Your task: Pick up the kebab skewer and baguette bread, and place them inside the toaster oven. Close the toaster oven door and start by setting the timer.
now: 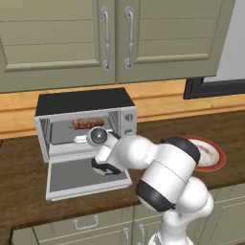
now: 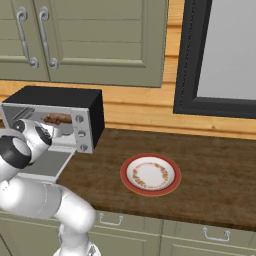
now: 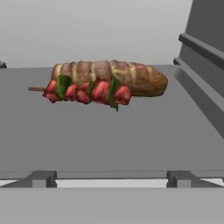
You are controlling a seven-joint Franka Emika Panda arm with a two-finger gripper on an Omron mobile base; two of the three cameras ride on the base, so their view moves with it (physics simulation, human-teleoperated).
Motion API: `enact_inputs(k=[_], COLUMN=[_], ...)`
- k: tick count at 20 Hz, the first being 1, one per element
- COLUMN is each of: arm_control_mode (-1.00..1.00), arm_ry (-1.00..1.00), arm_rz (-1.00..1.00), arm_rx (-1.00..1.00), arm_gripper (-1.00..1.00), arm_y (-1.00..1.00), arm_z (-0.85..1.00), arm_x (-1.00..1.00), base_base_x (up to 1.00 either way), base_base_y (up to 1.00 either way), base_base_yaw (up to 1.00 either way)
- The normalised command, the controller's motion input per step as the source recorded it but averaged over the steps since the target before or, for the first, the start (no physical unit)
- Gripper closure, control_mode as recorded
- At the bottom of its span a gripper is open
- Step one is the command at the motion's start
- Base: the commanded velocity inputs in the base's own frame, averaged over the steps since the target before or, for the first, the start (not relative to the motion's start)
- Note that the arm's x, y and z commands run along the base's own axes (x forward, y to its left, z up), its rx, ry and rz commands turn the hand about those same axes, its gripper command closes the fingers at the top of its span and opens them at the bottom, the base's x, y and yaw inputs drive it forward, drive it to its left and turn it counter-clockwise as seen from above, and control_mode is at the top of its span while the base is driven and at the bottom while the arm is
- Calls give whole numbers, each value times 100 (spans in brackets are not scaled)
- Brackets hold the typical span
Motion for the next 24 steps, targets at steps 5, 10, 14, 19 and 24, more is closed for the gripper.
enact_inputs(k=[5, 10, 14, 19, 24], arm_control_mode=[-100, -100, -100, -100, -100], arm_ry=[0, 0, 0, 0, 0], arm_rz=[0, 0, 0, 0, 0], arm_rx=[0, 0, 0, 0, 0], arm_gripper=[-100, -100, -100, -100, -100], arm_y=[0, 0, 0, 0, 0], arm_z=[-2, -1, 0, 0, 0], arm_x=[17, 13, 13, 8, 8], base_base_x=[0, 0, 0, 0, 0], base_base_y=[0, 0, 0, 0, 0], base_base_yaw=[0, 0, 0, 0, 0])
